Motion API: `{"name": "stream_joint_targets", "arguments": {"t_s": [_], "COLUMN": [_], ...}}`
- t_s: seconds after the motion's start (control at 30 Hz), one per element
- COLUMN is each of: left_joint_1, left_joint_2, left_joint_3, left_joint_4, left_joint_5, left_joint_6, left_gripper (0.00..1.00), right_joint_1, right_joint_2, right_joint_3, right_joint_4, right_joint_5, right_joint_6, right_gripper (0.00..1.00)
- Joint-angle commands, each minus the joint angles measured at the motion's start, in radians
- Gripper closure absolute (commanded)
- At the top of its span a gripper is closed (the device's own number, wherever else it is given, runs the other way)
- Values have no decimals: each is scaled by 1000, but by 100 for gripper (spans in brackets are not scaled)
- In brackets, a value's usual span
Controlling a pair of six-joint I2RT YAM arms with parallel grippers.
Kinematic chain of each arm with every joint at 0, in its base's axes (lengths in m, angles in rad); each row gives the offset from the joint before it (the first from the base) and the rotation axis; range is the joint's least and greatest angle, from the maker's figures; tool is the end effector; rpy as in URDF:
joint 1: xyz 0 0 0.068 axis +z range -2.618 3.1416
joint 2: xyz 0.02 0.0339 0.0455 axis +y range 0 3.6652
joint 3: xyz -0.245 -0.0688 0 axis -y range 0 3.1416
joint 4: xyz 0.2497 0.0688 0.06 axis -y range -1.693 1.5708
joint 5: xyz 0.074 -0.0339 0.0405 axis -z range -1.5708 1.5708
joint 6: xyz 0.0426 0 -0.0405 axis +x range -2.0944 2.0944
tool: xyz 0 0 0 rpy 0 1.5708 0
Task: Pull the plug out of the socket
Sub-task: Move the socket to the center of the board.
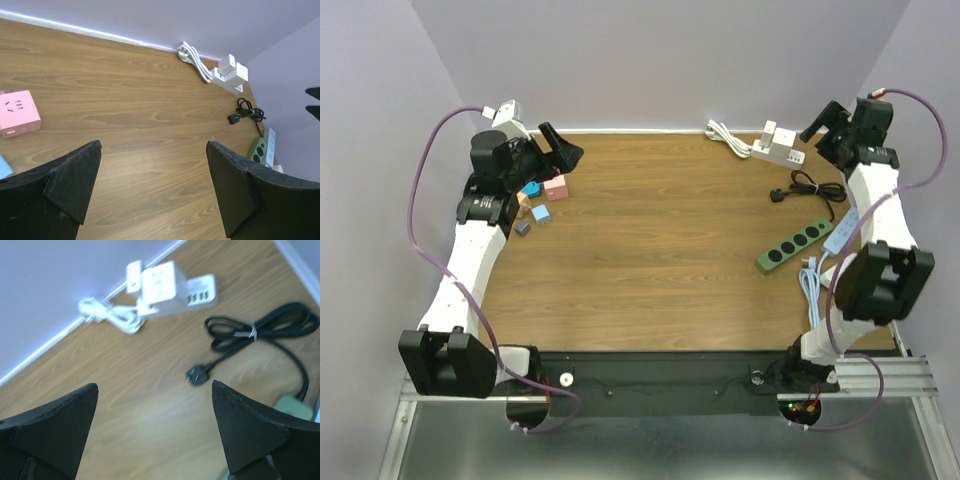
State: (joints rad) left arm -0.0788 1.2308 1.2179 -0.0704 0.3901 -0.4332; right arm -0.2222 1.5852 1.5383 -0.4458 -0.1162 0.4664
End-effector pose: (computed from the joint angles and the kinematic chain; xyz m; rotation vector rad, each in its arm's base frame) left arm 0.2995 -0.0399 0.3918 0.0044 1.6967 -0.7079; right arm 0.3700 -0.0785 0.3517 0.6308 1.9725 0.2703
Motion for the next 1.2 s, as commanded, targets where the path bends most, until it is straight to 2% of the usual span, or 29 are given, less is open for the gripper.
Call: {"name": "stream_joint_targets", "arguments": {"t_s": [0.0,0.03,0.2,0.37,0.5,0.67,0.9,1.0,1.17], "left_joint_1": [-3,-3,-3,-3,-3,-3,-3,-3,-3], "left_joint_2": [9,33,82,52,33,82,142,164,194], "left_joint_3": [0,-1,-6,-67,-104,-107,-112,-110,-106], "left_joint_4": [52,55,66,101,101,109,147,152,159], "left_joint_5": [-2,-8,-36,-59,-66,-37,12,33,47], "left_joint_6": [2,-5,-44,-85,-79,-75,-62,-50,-41], "left_gripper": [3,3,4,4,4,4,5,5,5], "right_joint_1": [3,3,12,40,53,90,141,149,153], "right_joint_2": [175,262,483,619,674,728,783,814,843], "right_joint_3": [184,231,454,609,643,675,686,703,752], "right_joint_4": [12,12,9,10,28,50,56,53,55], "right_joint_5": [190,191,178,199,159,162,249,361,421], "right_joint_6": [-34,-41,-130,-213,-264,-319,-376,-354,-353], "right_gripper": [0,0,2,2,1,0,0,0,7]}}
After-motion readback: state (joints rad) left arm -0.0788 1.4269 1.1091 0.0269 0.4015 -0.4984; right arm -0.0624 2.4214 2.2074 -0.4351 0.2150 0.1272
